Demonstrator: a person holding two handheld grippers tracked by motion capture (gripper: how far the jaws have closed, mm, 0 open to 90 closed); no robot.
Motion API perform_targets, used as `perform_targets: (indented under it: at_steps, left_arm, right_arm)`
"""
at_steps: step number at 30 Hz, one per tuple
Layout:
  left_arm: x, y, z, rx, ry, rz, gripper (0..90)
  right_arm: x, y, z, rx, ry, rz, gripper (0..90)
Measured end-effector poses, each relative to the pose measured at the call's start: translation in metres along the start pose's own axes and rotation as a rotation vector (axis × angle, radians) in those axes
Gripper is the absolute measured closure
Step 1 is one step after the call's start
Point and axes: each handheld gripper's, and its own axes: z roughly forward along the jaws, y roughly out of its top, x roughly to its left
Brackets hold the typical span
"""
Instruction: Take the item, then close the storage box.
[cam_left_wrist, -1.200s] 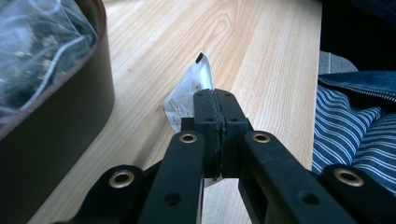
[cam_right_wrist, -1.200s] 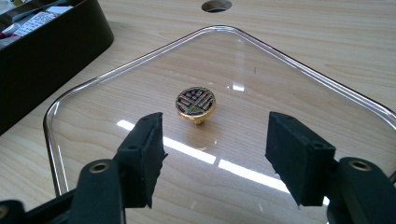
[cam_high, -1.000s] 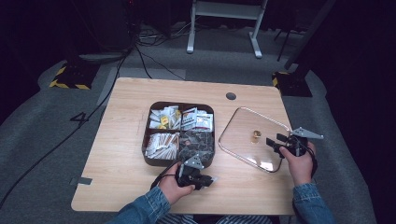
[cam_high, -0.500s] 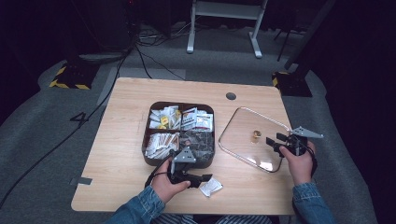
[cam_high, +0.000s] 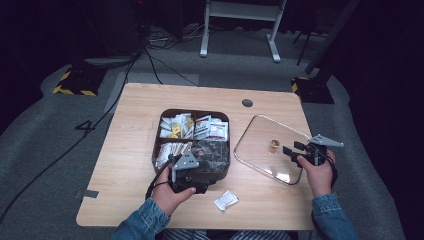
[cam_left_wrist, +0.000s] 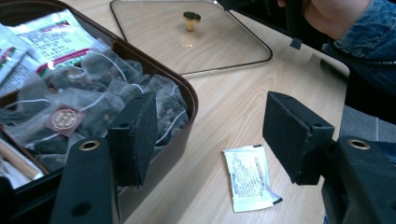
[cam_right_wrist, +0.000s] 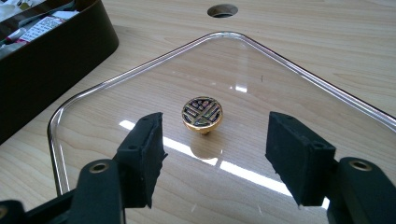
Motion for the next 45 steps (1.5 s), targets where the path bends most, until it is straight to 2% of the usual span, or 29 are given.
perform_targets:
  at_steps: [8,12,16,18,20,27,30,34,36,39,43,44,45]
  left_arm:
    - [0.001,0.002,-0.007,-0.019,0.018,0.009,36.2]
    - [0.005,0.002,-0.012,-0.031,0.030,-0.015,35.1]
    - [0.011,0.000,-0.026,-0.053,0.065,-0.030,34.2]
    - [0.014,0.000,-0.035,-0.063,0.094,-0.034,33.5]
    - [0.017,-0.002,-0.044,-0.071,0.142,-0.037,33.2]
    - [0.031,-0.010,-0.071,-0.083,0.289,-0.084,31.5]
    - [0.039,-0.015,-0.080,-0.085,0.325,-0.108,30.2]
    - [0.050,-0.023,-0.090,-0.081,0.400,-0.122,29.6]
    - [0.056,-0.026,-0.095,-0.079,0.423,-0.132,29.2]
    - [0.066,-0.033,-0.103,-0.061,0.476,-0.144,28.9]
    - [0.080,-0.043,-0.110,-0.056,0.526,-0.188,28.8]
    - [0.080,-0.043,-0.110,-0.056,0.526,-0.188,28.8]
    - [0.088,-0.049,-0.112,-0.040,0.550,-0.206,28.8]
  right_arm:
    - [0.000,0.001,0.001,-0.003,0.000,0.000,38.1]
    - [0.001,0.002,0.002,-0.003,0.003,-0.005,37.5]
    - [0.001,0.005,0.005,-0.010,0.004,-0.002,36.1]
    - [0.002,0.008,0.009,-0.007,0.010,-0.003,35.3]
    - [0.004,0.010,0.014,-0.002,0.016,-0.014,34.9]
    - [0.013,0.016,0.031,0.022,0.039,-0.033,33.1]
    - [0.014,0.018,0.037,0.024,0.039,-0.039,32.2]
    - [0.014,0.019,0.042,0.033,0.030,-0.040,30.8]
    - [0.013,0.019,0.045,0.040,0.025,-0.044,30.3]
    - [0.012,0.018,0.049,0.048,0.020,-0.060,33.5]
    - [0.009,0.016,0.053,0.058,0.004,-0.060,32.9]
    - [0.009,0.016,0.053,0.058,0.004,-0.060,32.9]
    - [0.007,0.014,0.055,0.062,-0.004,-0.063,33.8]
